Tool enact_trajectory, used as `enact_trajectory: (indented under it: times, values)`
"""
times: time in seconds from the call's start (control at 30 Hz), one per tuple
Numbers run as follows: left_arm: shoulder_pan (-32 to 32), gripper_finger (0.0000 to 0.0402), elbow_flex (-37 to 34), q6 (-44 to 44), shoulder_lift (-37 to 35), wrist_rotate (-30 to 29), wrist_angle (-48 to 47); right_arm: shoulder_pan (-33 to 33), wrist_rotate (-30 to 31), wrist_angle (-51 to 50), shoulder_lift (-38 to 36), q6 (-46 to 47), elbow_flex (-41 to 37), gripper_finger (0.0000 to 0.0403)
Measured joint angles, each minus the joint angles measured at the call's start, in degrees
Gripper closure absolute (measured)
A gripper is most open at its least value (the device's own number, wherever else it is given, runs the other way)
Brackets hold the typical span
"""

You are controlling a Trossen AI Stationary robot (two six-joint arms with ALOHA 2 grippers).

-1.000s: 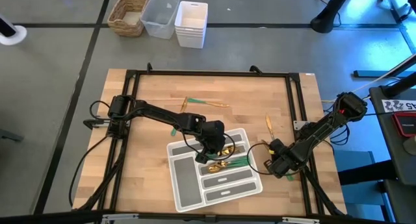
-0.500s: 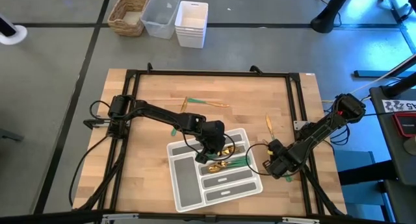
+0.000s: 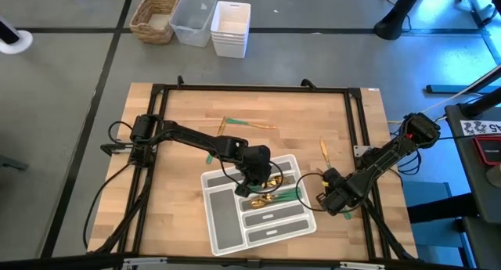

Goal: Sort silverware
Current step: Put the green knife into the white silverware tray

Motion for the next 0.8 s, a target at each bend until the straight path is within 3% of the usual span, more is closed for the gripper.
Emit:
enact_trajectory:
  times: [0.57,0.8]
  values:
    - [1.28,0.0396,0.0,-0.07,-0.59,-0.01,-2.39,0.0,0.6,-0.82,-0.09,-0.24,4.86,0.0402]
    - [6.45,0.0396,0.04,-7.34,-5.1,-2.5,-11.14,0.0,4.12,-10.4,-0.11,-5.01,11.22,0.0402]
